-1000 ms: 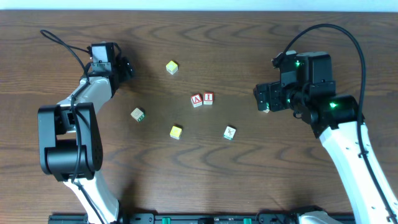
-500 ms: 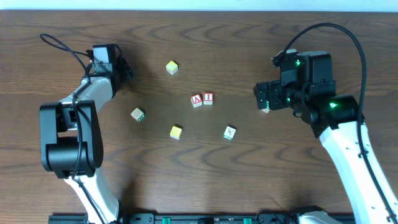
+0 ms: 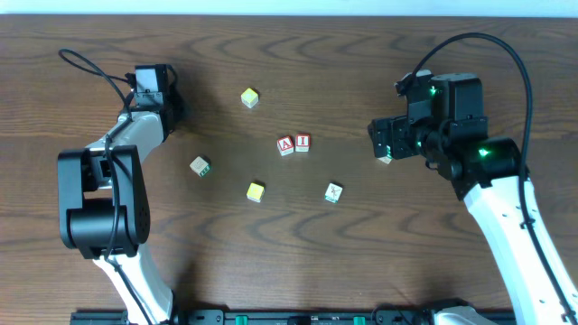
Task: Spell out Ai2
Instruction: 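Lift the blue 2 block and carry it toward the I block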
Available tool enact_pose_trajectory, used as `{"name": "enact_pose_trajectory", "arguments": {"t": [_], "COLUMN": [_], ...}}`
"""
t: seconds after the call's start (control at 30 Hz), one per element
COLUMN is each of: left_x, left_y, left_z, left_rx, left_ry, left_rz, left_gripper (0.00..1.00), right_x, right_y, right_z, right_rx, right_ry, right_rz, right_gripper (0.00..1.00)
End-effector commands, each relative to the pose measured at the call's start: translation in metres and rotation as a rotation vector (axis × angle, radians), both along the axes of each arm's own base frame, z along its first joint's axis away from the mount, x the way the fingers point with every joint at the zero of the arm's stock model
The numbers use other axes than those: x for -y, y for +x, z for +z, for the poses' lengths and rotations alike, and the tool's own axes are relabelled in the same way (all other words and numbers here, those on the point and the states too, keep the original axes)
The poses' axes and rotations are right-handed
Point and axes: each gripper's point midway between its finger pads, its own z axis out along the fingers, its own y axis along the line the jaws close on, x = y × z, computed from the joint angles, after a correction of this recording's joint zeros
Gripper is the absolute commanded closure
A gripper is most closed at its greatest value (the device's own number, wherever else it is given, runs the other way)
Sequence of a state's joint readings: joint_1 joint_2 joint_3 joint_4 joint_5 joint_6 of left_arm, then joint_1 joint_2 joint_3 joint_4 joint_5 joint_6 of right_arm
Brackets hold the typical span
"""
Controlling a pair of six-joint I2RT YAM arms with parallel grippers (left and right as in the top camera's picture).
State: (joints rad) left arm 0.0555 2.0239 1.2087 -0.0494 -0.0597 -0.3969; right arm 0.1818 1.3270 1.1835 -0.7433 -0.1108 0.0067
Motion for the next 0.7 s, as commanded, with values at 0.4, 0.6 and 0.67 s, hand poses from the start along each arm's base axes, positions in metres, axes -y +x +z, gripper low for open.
{"name": "enact_pose_trajectory", "arguments": {"t": [0.4, 0.6, 0.67], "left_x": [-0.005, -0.005, -0.004], "left_y": [0.001, 0.009, 0.015], "left_z": [-0.001, 0.011, 0.027], "left_rx": [-0.017, -0.004, -0.008], "left_ry": [0.009, 0.033, 0.059], "left_rz": [0.021, -0.012, -0.051], "left_gripper": [0.67, 0.77, 0.84], "right_x": [0.004, 0.004, 0.004], "right_y": [0.004, 0.005, 0.006], "right_z": [0.001, 0.002, 0.003], "right_rx": [0.01, 0.019, 0.023], "right_ry": [-0.006, -0.005, -0.004], "right_rz": [-0.014, -0.014, -0.014], "right_gripper": [0.03, 0.02, 0.03]}}
